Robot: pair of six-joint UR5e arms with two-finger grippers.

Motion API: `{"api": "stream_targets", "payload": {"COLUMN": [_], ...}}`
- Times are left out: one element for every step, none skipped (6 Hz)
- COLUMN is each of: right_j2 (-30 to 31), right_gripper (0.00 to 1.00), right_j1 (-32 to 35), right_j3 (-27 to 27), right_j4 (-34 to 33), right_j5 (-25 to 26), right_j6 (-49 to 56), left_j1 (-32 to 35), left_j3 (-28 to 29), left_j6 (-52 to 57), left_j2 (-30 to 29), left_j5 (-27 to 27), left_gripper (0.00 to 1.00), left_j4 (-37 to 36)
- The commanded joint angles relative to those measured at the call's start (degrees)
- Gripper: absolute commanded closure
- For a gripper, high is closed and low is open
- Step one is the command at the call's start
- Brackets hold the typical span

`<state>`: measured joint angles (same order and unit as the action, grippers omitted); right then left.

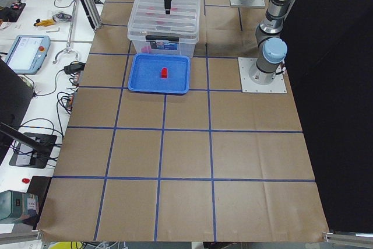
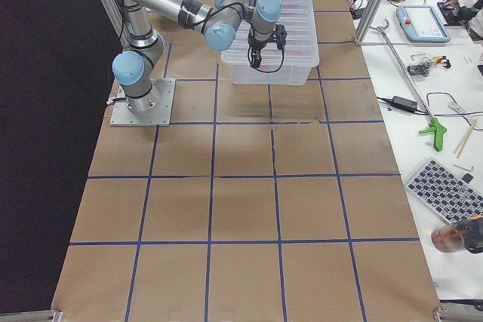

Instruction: Place red block in blue tray from box

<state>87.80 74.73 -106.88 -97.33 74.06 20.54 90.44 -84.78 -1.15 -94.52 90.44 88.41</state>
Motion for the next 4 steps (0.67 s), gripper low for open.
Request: {"api": "stream_targets", "payload": {"right_j2": [0.0,-0.1,-0.1,0.0], "right_gripper": [0.00,0.00,0.00,0.00], "right_j1": [0.7,0.7,0.7,0.7], "right_j3": [0.0,0.0,0.7,1.9], "right_j4": [-0.1,-0.1,-0.1,-0.4], "right_j5": [-2.0,-1.6,-1.1,1.6], "right_j6": [-0.2,-0.3,-0.1,0.5], "left_j1": [-0.1,-0.1,-0.1,-0.1], "left_j3": [0.8,0.8,0.8,0.8], "left_j6": [0.1,0.2,0.1,0.2], "left_j2": [-0.8,-0.8,-1.4,-0.8], "left_j5": [-0.1,-0.1,-0.2,-0.3], "left_gripper": [0.01,0.01,0.01,0.01], "left_j4": [-0.1,-0.1,-0.2,-0.2]}}
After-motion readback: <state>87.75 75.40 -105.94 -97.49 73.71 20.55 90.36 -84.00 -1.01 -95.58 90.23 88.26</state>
